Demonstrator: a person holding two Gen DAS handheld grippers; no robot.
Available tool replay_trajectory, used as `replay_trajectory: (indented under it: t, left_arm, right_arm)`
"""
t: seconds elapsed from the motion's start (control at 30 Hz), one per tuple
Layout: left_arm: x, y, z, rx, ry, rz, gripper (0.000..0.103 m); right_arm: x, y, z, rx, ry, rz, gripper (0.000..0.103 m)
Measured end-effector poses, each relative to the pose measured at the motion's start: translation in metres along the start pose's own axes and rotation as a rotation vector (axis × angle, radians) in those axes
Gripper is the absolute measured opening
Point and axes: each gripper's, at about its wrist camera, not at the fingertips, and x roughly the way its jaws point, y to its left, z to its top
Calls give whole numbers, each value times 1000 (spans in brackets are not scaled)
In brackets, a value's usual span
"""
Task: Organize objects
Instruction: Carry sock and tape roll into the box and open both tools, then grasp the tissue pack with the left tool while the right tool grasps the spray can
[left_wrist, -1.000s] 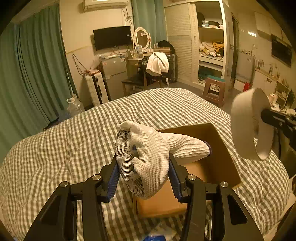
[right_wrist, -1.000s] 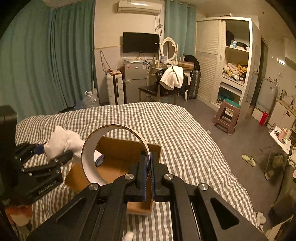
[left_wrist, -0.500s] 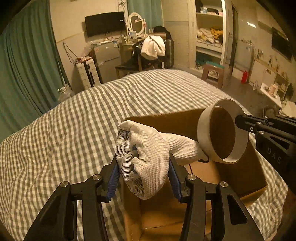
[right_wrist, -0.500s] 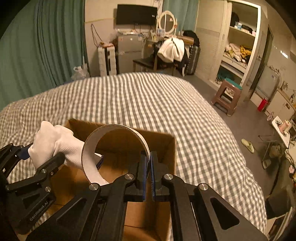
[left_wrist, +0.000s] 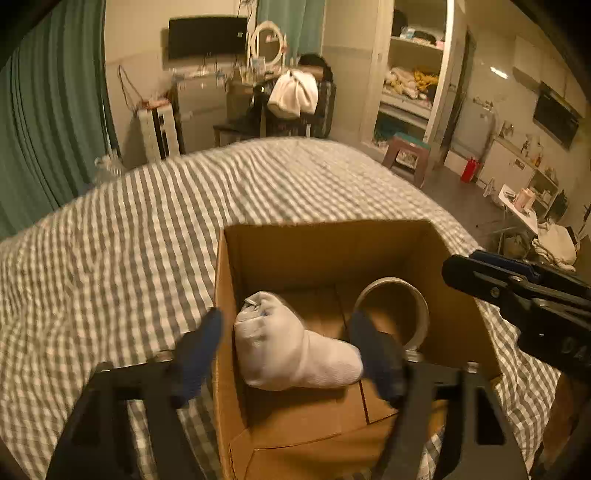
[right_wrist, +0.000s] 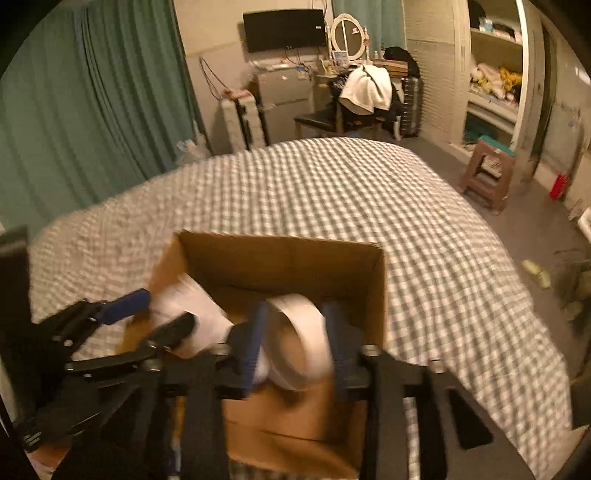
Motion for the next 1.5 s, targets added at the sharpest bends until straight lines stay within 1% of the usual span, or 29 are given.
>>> replay_trajectory:
  t: [0.03,0.1,0.13,0.3,0.37,0.47,0.57,0.67,0.73,0.83,0.9,0.97,1.07,1.17,1.27,1.4,1.5]
  left_arm:
    - [-8,0,1,8,-14,2,93]
    - [-23,0,6,24,-41,10,95]
    - [-31,0,8,28,-51,11,95]
    - [-68,14,14,20,-67,-10,98]
    - [-82,20,13,19,-76,-2,98]
    - [-103,25,10,21,-88,2,99]
    - [-125,31,-2,16,-93,2,99]
    - [-144,34,-15,18,-97,6,99]
    - [-155,36,-26,21,-104,19,99]
    - [-163,38,-43,11,-111,40,100]
    - [-163,39,-57,0,-113,51,100]
    - [-157,40,-72,2,-111,60,100]
    - [-140,40,-89,-3,-70,70,100]
    - [-118,40,-107,-37,-23,53,100]
    - [-102,38,-124,-35,-9,61,100]
    - [-78,32,-144,-4,26,73,100]
    - [-67,30,-153,-3,57,51,100]
  right_arm:
    - [-8,-3,-3,33,-15,36,48]
    - [-21,-8,-4,61,-36,59,48]
    - [-29,-9,-4,59,-48,53,49]
    - [-67,-2,-1,40,-97,-4,60]
    - [-86,5,0,23,-117,-16,70]
    - [-116,18,-2,-9,-166,-37,82]
    - [-145,32,-8,-23,-209,-43,84]
    - [-172,50,-16,-49,-243,-1,85]
    - [-185,66,-23,-84,-252,12,85]
    - [-194,81,-38,-121,-249,2,85]
    - [-192,87,-51,-129,-226,-4,85]
    - [-182,89,-66,-140,-186,-23,85]
    - [-157,85,-92,-153,-90,-64,85]
    - [-127,71,-121,-132,-4,-92,85]
    - [-96,57,-141,-101,65,-113,85]
    - [-71,41,-153,-69,119,-132,85]
    - [-54,25,-161,-13,136,-160,85]
